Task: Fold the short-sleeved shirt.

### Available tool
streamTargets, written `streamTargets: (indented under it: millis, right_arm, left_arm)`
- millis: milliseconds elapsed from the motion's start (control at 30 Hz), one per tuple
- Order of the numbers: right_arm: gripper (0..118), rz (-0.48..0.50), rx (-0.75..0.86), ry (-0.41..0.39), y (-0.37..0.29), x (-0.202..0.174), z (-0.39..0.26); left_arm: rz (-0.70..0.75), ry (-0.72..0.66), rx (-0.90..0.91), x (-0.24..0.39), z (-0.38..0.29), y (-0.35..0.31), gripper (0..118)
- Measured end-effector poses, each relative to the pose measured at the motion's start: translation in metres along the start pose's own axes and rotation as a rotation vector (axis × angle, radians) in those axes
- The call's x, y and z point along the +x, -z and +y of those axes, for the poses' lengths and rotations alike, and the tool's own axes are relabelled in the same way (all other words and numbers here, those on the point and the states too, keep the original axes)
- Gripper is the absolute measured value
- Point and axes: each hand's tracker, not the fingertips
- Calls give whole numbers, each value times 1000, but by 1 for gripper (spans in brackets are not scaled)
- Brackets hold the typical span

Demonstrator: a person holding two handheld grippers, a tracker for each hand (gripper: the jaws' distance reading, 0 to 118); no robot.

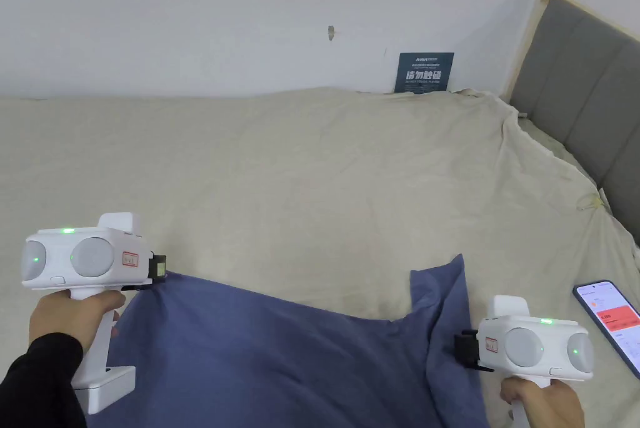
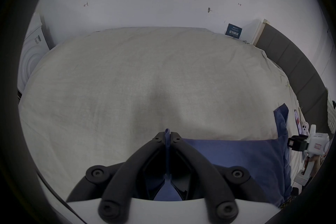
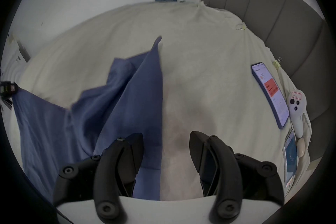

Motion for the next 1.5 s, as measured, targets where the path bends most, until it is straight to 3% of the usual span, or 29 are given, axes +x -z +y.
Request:
streamTargets:
  millis: [133, 267, 367, 533, 800, 1100, 1500]
  right_arm:
    - [54, -23, -6, -13, 13, -3, 4]
    - [31, 7, 11, -51, 14, -4, 2]
    - [2, 10, 12, -94, 10, -12, -2]
    - [1, 30, 31, -82, -6, -15, -7]
    - [0, 99, 250, -11, -82, 0, -11]
    - [0, 113, 546, -86, -205, 3, 30]
    - [0, 147, 880, -190, -337, -36, 136]
  left_arm:
    - [5, 3, -4, -4, -3, 1, 1]
    - [10, 6, -8, -1, -11, -5, 1]
    - [13, -2, -10, -5, -13, 0, 1]
    - [14, -6, -10, -6, -15, -4, 1]
    - [0, -41, 37, -21, -23, -27, 1]
    - [4, -74, 205, -37, -19, -131, 1]
    - [102, -71, 508, -62, 81, -289, 1]
